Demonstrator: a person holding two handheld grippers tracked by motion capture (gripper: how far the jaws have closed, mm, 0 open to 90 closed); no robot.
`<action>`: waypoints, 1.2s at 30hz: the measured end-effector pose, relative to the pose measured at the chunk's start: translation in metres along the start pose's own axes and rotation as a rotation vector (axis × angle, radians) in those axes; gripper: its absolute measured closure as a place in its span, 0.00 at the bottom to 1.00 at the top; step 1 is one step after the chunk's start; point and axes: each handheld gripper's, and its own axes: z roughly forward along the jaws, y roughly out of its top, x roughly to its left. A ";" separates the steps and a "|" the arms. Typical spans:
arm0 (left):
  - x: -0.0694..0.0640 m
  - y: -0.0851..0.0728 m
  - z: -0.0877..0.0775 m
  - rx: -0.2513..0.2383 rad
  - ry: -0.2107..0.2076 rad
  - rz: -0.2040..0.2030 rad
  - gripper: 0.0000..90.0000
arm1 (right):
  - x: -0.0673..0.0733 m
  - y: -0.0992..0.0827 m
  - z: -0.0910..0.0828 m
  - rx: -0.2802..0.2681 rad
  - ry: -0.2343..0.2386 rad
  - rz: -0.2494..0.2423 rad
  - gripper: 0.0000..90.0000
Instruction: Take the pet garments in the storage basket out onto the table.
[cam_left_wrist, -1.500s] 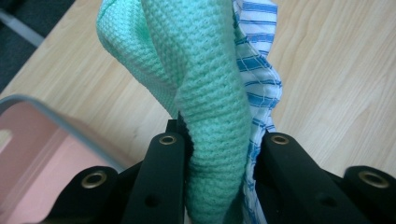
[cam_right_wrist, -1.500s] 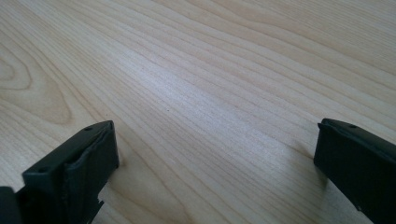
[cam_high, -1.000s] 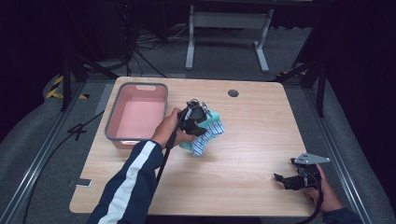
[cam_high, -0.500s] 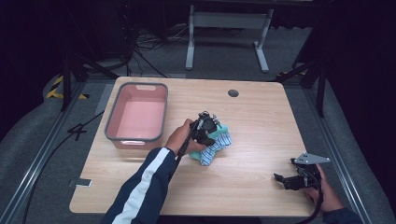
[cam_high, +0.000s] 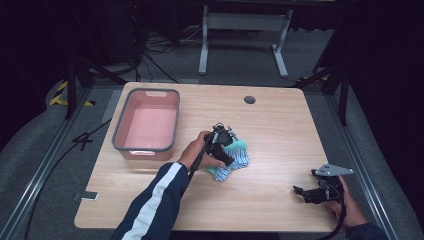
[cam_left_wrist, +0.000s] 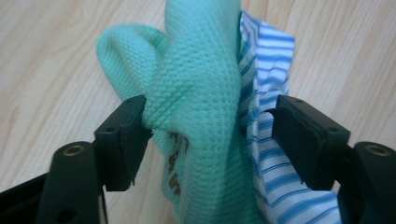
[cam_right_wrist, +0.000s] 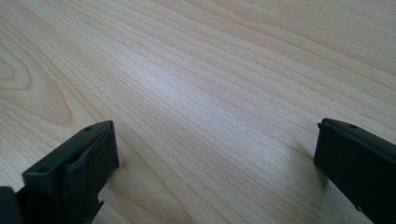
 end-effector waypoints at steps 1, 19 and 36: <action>0.000 0.001 -0.002 0.008 0.009 0.006 0.27 | 0.000 0.000 0.000 0.000 0.000 0.000 0.00; -0.007 -0.012 -0.043 -0.010 0.059 0.094 0.24 | 0.000 0.000 0.000 0.000 0.000 0.000 0.00; -0.026 -0.045 -0.068 0.041 0.070 0.177 0.26 | 0.000 0.000 0.000 0.000 0.000 -0.001 0.00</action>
